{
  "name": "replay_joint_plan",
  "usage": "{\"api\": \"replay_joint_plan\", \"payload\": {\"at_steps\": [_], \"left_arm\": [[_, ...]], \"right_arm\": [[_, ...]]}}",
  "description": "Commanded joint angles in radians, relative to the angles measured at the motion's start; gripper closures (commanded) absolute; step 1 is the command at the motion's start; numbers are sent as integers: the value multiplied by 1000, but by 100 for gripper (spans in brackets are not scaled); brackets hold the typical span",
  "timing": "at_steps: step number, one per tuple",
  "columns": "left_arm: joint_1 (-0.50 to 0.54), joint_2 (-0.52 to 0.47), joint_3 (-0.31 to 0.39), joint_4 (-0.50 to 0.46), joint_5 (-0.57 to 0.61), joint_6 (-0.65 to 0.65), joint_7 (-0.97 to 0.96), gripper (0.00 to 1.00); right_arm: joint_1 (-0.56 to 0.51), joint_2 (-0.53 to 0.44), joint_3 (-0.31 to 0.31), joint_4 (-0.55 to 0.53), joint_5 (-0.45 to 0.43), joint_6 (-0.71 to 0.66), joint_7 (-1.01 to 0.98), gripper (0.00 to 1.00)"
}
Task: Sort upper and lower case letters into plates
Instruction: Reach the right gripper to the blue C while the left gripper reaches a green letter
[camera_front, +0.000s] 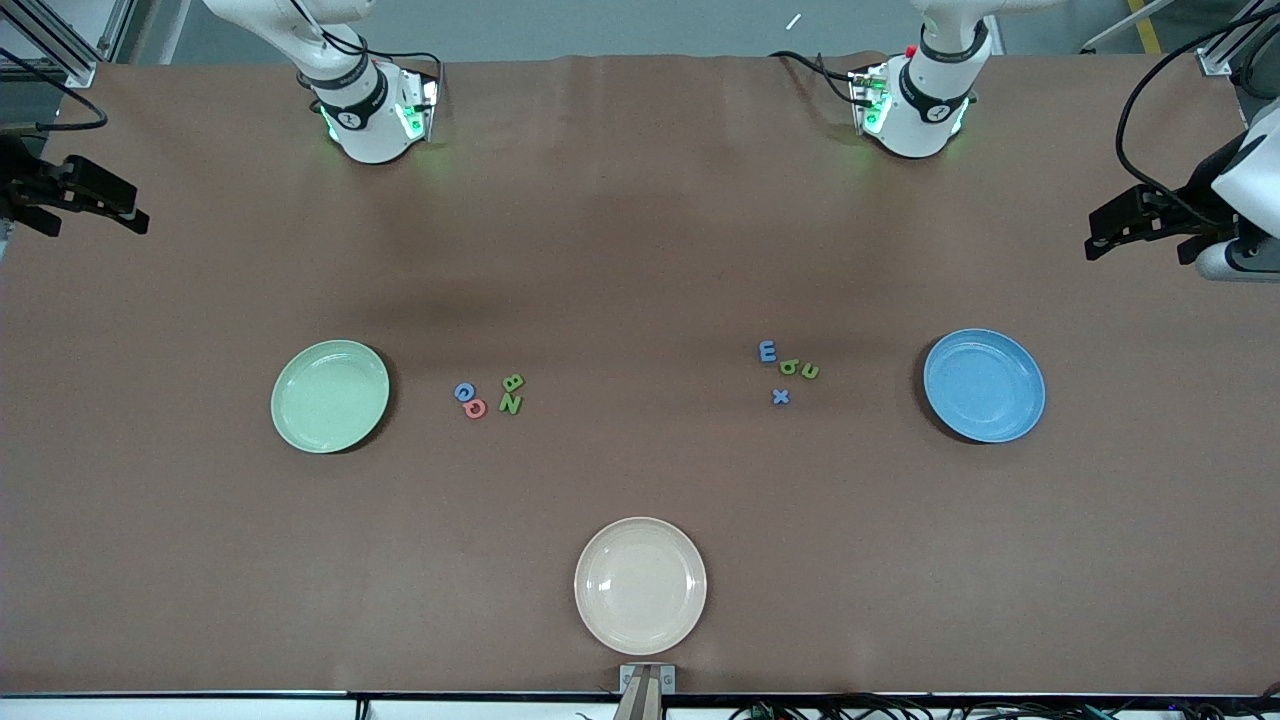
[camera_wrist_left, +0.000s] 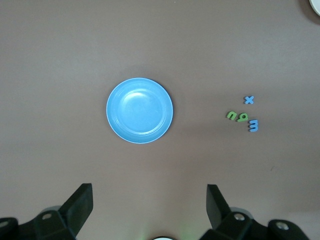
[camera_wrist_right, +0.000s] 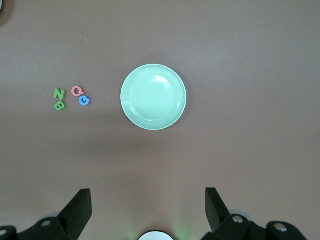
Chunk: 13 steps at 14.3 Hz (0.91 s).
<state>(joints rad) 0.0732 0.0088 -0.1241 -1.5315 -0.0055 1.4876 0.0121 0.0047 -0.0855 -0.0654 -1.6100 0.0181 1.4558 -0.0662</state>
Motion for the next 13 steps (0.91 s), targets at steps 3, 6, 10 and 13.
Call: {"api": "replay_joint_plan", "payload": {"at_steps": [3,6,10,13], "left_arm": [[-1,-1,0,11,15,-13,19,0],[-1,0,0,11,13,-12,3,0],[-7,22,0,7,-4,-9,2,0],[-21,83,-23,7,-36,-6,-21,0]], "right_arm": [[-11,-4,12,-5,-10,-5,-9,0],[-11,-4,12,-5,-18,-6,-9,0],[-15,-2,12,2,-17,-23,-6,0],[-17,4,10,16,-17,-26,3,0]]}}
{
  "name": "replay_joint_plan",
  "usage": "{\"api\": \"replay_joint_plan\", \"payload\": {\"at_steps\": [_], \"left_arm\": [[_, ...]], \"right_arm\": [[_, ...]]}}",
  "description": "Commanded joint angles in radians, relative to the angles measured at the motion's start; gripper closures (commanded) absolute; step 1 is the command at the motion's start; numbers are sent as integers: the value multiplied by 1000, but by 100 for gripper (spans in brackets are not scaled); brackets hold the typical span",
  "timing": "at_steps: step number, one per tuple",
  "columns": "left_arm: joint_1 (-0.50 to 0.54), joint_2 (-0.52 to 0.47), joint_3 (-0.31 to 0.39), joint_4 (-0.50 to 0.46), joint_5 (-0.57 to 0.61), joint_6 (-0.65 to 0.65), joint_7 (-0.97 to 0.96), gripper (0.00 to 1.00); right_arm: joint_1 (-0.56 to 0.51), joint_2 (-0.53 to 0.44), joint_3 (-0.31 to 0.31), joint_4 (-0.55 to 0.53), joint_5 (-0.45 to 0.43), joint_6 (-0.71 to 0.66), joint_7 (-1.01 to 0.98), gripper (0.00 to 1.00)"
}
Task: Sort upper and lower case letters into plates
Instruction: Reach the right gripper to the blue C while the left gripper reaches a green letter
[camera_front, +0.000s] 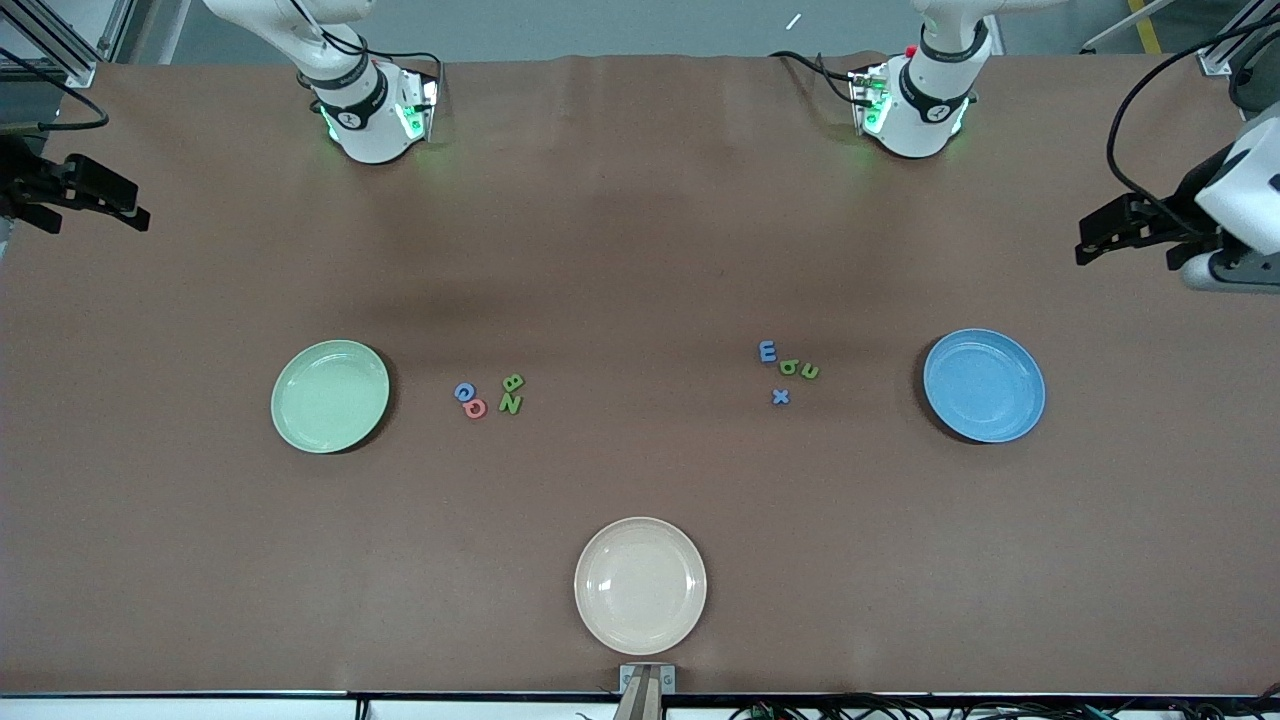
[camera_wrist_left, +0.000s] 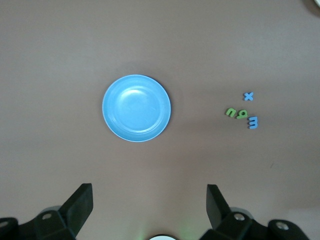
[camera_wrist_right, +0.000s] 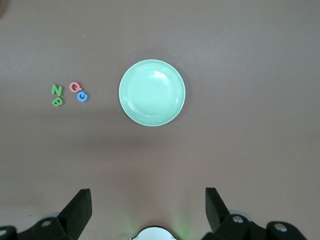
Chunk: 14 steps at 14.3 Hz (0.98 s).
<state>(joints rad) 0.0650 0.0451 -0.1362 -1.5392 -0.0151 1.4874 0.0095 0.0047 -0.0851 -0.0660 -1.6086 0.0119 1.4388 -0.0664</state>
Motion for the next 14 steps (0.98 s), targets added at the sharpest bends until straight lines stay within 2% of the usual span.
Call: {"api": "replay_joint_plan", "payload": {"at_steps": [1,6,9,13,14], "left_arm": [[-23,74,-17,14,-60,2,-66,0],[-144,209,-20,10,-66,128,-294,0],[-201,266,-22,-35,-63,250,-416,0],[-280,358,-22,-53,-31,382,-630,0],[-292,369,-22,-65,-29,405,-660,0]], "right_arm": [[-22,5,11,24,-12,-9,5,0],[-26,68,8,32,-12,11,-7,0],[-40,114,6,38,-3,20,-12,0],[-46,264,5,58,-21,57,-12,0],[-58,275,5,59,-4,72,-10,0]]}}
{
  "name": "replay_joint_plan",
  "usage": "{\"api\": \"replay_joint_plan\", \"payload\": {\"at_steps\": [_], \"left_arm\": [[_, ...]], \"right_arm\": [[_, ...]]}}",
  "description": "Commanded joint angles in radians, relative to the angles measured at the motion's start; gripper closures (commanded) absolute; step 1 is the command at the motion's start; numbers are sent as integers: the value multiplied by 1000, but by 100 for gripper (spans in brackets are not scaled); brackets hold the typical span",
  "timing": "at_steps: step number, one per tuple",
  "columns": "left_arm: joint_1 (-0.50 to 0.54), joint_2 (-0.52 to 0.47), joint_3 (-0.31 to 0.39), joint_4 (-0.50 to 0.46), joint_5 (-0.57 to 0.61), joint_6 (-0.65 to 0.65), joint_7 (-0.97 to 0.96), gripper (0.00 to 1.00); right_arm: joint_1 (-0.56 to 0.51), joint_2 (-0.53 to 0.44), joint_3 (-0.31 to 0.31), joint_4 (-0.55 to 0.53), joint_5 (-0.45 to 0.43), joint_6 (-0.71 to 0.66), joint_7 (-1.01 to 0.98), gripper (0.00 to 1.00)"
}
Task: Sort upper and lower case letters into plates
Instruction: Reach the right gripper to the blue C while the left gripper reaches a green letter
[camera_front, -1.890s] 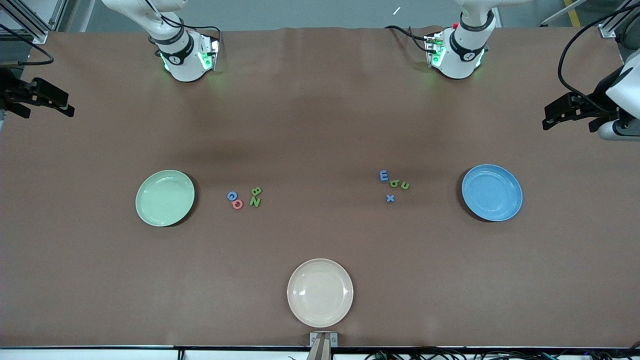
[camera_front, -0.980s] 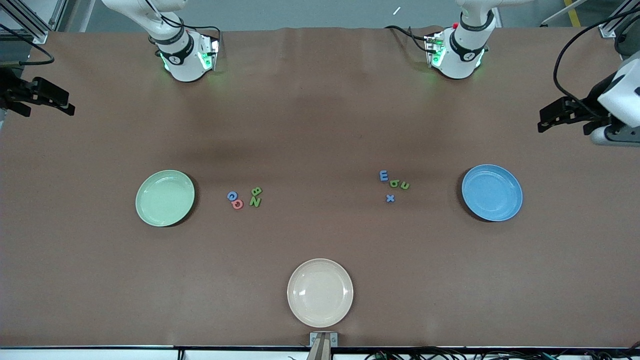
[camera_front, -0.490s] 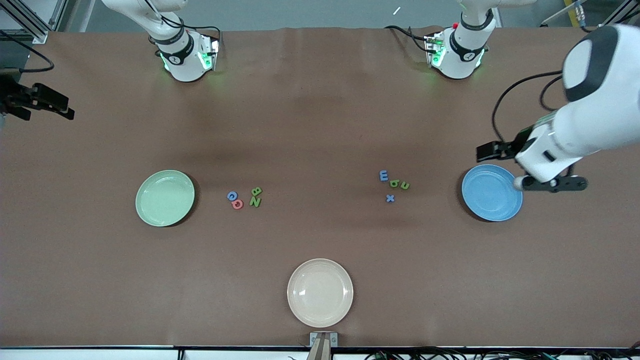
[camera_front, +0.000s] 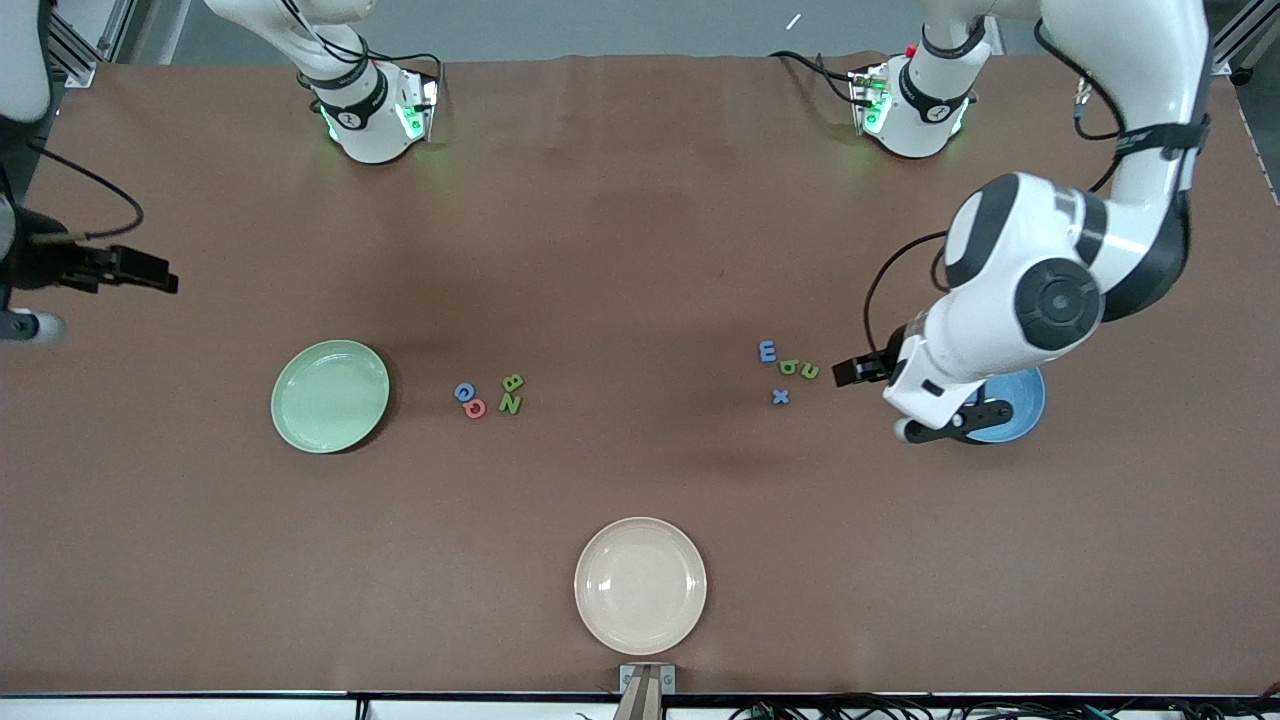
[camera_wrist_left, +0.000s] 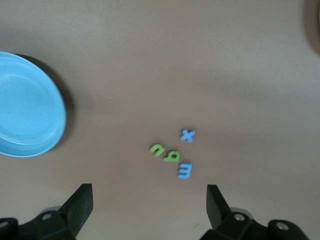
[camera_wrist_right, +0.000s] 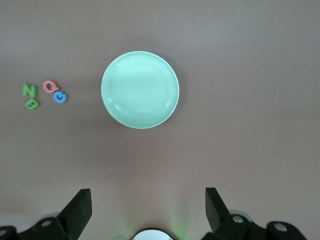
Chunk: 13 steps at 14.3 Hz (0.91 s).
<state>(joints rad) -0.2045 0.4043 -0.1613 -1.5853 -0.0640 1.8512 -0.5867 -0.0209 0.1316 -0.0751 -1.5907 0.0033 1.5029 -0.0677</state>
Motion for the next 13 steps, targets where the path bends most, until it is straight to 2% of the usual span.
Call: {"api": "replay_joint_plan", "payload": {"at_steps": [1,7,10,13], "left_arm": [[-27,14,3,-45,33,75,-102,0],[-62,-2,3,-235,73,265,-391,0],[-69,-9,2,-323,124,342,-600,0],[-78,-15,2,-401,124,408,-726,0]], "right_arm": [[-42,59,15,14,26,46,8,0],[54,106,21,-55,44,232,351,0],[70,163,21,-57,27,299,358,0],[104,183,23,-161,43,434,359,0]]}}
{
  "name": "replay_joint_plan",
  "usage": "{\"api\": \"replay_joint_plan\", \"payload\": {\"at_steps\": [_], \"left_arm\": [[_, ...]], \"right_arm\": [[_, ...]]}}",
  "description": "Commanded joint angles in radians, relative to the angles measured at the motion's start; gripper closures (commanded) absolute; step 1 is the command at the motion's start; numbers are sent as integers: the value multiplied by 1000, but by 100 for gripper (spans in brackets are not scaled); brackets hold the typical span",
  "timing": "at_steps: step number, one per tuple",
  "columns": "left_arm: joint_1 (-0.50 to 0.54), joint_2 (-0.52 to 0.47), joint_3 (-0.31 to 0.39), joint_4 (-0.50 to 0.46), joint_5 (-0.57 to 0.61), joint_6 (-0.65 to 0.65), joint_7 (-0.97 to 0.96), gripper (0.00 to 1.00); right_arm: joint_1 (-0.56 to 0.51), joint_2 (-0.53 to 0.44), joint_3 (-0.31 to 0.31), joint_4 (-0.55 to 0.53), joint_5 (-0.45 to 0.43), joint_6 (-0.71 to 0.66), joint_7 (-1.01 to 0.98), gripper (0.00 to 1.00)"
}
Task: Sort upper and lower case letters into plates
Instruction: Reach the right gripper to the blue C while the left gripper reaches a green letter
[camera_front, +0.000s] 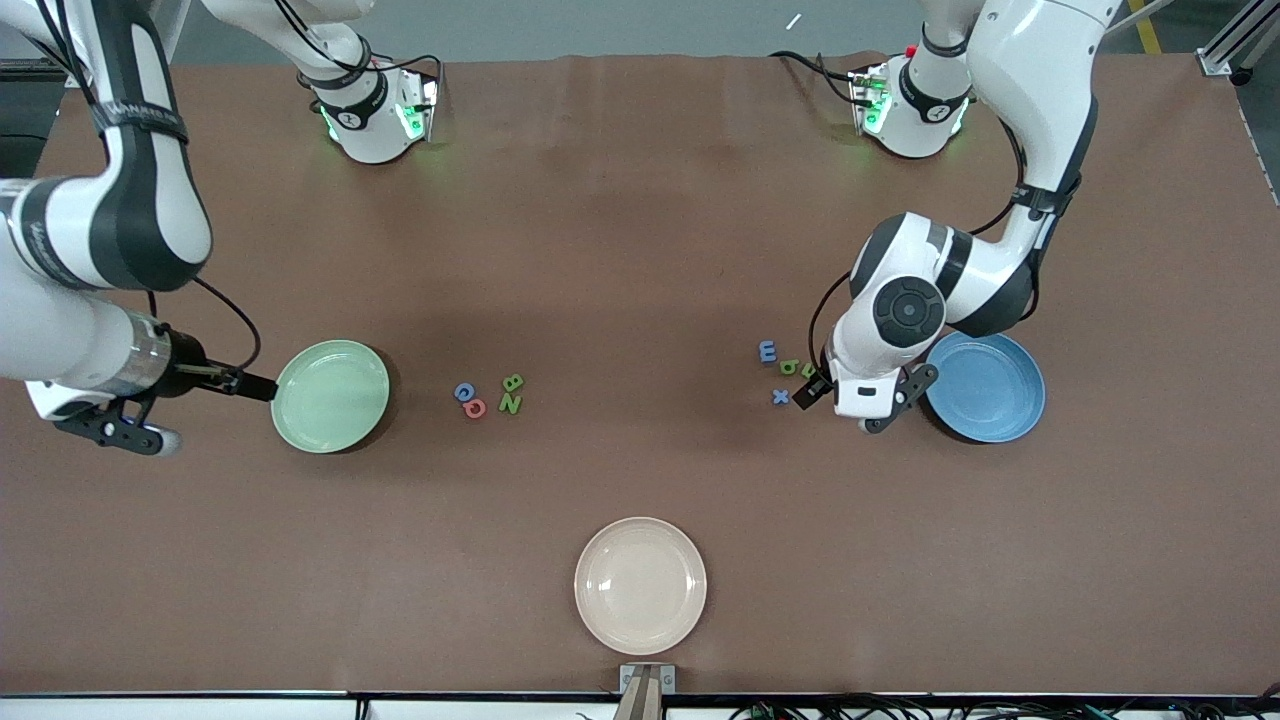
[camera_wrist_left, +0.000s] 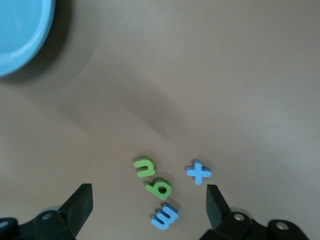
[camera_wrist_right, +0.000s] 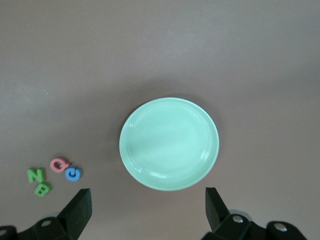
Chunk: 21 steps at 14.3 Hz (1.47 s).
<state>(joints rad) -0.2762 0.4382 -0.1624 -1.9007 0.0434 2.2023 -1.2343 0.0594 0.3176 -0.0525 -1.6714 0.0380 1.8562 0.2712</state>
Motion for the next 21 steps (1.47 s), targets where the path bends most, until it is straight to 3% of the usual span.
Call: {"api": "replay_joint_plan", "payload": {"at_steps": [1,4,6,9,14,21], "left_arm": [[-6,-47,3,-119,16,115,-120,0],[-9,-36,3,-191,16,241,-230,0],[-9,-35,3,-236,16,304,-232,0],[-12,-15,3,-270,16,379,-235,2],[-14,28,4,-279,19,459,-235,8],[-6,47,4,-273,47,467,-235,31]], "right_arm": [[40,-3,0,-118,14,124,20,0],[121,6,0,-243,25,271,22,0],[151,6,0,-327,113,377,20,0],[212,6,-1,-358,125,400,43,0],[316,58,-3,-415,125,560,166,1],[347,115,-3,-482,125,709,172,1]]}}
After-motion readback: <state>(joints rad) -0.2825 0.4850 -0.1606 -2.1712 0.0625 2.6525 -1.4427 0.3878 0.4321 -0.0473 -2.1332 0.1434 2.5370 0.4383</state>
